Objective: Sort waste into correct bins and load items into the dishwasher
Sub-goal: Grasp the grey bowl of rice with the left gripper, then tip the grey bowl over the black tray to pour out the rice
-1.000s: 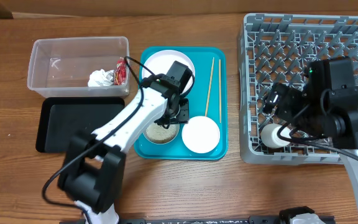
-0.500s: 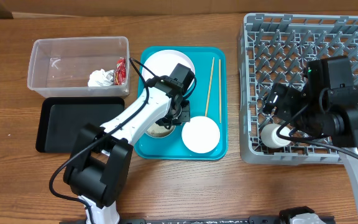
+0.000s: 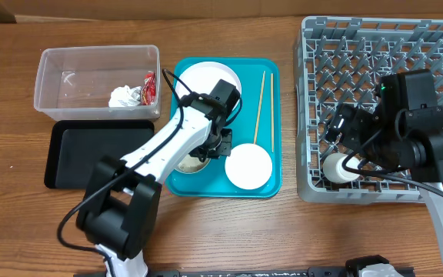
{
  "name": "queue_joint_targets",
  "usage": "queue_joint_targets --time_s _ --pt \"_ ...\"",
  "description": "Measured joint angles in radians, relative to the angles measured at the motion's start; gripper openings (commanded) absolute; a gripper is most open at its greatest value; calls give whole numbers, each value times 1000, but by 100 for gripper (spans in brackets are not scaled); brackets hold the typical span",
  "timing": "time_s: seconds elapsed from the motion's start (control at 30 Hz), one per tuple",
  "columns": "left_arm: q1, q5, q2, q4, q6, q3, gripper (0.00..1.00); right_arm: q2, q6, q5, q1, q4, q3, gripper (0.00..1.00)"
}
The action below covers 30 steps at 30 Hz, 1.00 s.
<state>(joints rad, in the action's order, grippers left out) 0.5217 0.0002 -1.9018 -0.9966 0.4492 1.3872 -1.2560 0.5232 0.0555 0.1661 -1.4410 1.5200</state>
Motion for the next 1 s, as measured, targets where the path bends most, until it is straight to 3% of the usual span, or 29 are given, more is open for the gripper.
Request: queue_joint_targets --time_s 0.27,0.47,0.53,1.0 --pt "-123 174 205 -47 -125 53 4 0 0 0 0 -9 0 96" --pt "-360 392 271 -121 -243 58 4 0 0 0 0 -10 0 96" --pt "-509 540 270 -122 -327 16 4 0 0 0 0 -10 0 96" --pt "-998 1088 233 150 -556 -327 4 0 0 0 0 -10 0 96"
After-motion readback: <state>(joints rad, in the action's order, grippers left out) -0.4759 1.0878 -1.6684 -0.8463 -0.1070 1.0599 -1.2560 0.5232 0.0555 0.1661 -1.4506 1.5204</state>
